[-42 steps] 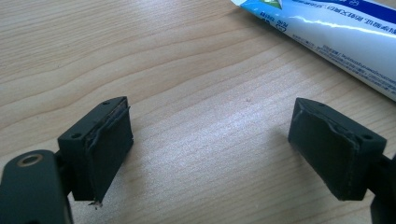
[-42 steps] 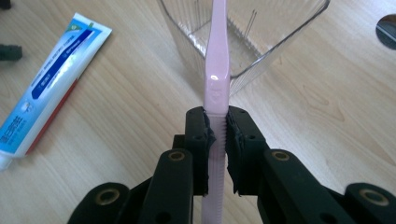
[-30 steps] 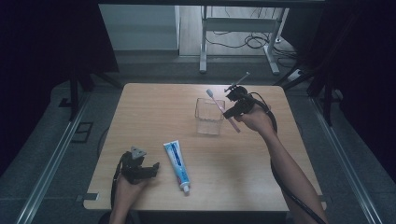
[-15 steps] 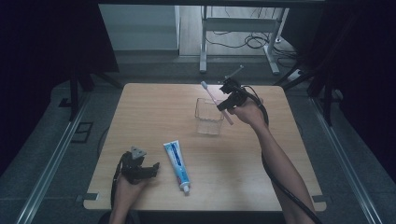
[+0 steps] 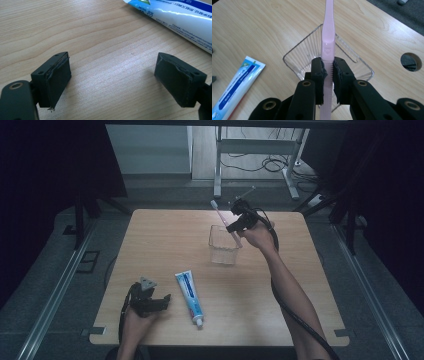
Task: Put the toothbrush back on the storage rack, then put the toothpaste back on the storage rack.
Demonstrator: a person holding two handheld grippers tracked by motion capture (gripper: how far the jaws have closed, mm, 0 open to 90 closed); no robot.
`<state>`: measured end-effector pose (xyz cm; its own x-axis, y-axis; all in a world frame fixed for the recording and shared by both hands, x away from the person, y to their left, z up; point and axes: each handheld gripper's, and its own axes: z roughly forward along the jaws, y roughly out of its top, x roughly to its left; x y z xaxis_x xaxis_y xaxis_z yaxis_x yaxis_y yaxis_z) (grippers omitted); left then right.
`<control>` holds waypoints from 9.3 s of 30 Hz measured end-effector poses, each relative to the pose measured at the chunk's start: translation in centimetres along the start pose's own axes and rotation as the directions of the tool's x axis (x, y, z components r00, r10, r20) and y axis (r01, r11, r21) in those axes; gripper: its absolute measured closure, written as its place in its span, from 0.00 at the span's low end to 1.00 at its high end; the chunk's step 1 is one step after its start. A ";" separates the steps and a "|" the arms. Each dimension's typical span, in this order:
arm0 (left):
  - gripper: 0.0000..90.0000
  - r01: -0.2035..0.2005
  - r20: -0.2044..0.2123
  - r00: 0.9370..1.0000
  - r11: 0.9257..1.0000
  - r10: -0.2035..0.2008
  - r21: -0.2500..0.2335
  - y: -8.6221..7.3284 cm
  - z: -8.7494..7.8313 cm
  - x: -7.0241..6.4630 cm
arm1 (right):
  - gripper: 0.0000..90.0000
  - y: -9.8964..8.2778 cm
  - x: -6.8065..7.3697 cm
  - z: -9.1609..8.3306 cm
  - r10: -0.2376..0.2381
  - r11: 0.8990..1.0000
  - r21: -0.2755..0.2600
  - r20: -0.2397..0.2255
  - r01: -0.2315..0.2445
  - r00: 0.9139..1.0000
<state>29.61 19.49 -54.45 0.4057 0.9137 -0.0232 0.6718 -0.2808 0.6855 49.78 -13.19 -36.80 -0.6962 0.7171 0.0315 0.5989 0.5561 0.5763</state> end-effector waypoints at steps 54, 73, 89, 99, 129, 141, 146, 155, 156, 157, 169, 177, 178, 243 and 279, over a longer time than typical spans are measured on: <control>0.15 -0.001 0.000 1.000 1.000 0.001 0.004 0.0 0.0 0.0 | 0.86 -2.3 -0.4 8.3 -0.031 0.995 0.095 0.002 0.031 1.000; 0.15 -0.002 0.000 1.000 1.000 0.002 0.005 0.0 0.0 0.0 | 0.73 -2.5 -0.4 7.4 -0.022 0.996 0.089 -0.013 0.023 1.000; 0.15 0.000 0.001 1.000 1.000 0.000 0.004 0.0 0.0 0.0 | 0.45 -3.6 -0.1 3.0 -0.030 0.999 -0.046 -0.035 0.029 0.999; 0.15 0.000 0.001 1.000 1.000 0.000 0.003 0.0 0.0 0.0 | 0.26 -4.8 0.7 1.1 -0.057 0.993 -0.110 -0.036 0.053 0.998; 0.15 0.001 0.000 1.000 1.000 -0.001 0.004 0.0 0.0 0.0 | 0.00 -11.6 1.3 -2.0 -0.076 0.982 -0.175 -0.006 0.074 0.997; 0.15 0.000 0.000 1.000 1.000 0.000 0.004 0.0 0.0 0.0 | 0.00 -14.8 1.2 -2.6 -0.053 0.979 -0.196 0.001 0.052 0.999; 0.15 0.007 0.000 1.000 1.000 -0.007 -0.002 0.0 0.0 -0.1 | 0.00 -16.3 1.2 -2.8 -0.060 0.981 -0.187 0.012 0.061 0.998; 0.15 0.005 0.000 1.000 1.000 -0.005 -0.002 0.0 0.0 -0.1 | 0.00 -19.2 1.1 -2.8 -0.049 0.984 -0.169 0.024 0.052 0.999; 0.15 0.005 0.000 1.000 1.000 -0.005 -0.001 0.0 0.0 -0.1 | 0.00 -19.5 1.2 -2.8 -0.046 0.984 -0.168 0.024 0.049 0.999; 0.15 0.005 0.000 1.000 1.000 -0.005 -0.001 0.0 0.0 -0.1 | 0.00 -19.8 1.2 -2.8 -0.040 0.985 -0.167 0.024 0.044 0.999; 0.15 0.007 0.000 1.000 1.000 -0.007 -0.003 0.0 0.0 -0.1 | 0.00 -23.0 1.8 -2.9 -0.016 0.983 -0.180 0.020 0.019 1.000; 0.15 0.006 0.000 1.000 1.000 -0.006 -0.003 0.0 0.0 -0.1 | 0.00 -25.3 2.1 -2.6 0.008 0.983 -0.181 0.029 -0.002 1.000; 0.15 0.006 0.000 1.000 1.000 -0.006 -0.003 0.0 0.0 -0.1 | 0.00 -25.6 2.1 -2.6 0.007 0.983 -0.183 0.029 -0.002 1.000; 0.57 -0.042 0.182 0.982 0.998 0.048 -0.040 3.2 -2.4 -3.2 | 0.00 -30.6 2.7 0.0 0.035 0.986 -0.163 0.064 -0.024 0.997; 0.99 -0.207 0.366 0.918 0.971 0.151 0.119 5.4 0.6 -11.1 | 0.00 -30.6 2.7 0.0 0.035 0.986 -0.162 0.063 -0.024 0.997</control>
<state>29.11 7.68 -50.97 0.7006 0.6893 -0.1844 0.6422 -0.4966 0.5839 29.56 -28.29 -54.34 -0.6484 0.7613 0.0001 0.5435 0.4627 0.7004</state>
